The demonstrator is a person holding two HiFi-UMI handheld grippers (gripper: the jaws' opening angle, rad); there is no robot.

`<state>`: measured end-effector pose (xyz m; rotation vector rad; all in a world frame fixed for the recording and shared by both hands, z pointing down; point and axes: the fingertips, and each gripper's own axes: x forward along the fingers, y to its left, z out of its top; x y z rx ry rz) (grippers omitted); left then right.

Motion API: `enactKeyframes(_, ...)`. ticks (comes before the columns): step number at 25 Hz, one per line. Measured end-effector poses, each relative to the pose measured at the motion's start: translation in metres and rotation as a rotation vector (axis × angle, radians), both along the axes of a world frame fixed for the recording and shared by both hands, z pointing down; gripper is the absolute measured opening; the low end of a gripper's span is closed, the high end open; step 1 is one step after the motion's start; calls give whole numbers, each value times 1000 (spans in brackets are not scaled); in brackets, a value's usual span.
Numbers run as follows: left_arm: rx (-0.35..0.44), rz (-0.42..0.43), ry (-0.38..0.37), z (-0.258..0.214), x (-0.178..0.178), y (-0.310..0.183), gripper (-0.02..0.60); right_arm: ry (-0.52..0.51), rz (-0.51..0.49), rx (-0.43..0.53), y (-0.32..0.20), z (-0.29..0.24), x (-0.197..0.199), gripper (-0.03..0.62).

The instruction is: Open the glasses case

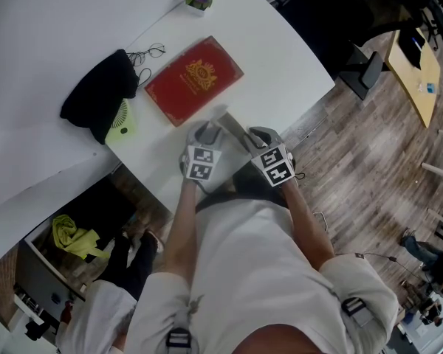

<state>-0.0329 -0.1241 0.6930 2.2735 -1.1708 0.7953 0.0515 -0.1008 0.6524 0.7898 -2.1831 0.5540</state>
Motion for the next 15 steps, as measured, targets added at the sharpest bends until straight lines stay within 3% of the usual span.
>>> enactKeyframes(15,4,-2,-3,2,0,1,173,-8,12,5,-6,0,6,55)
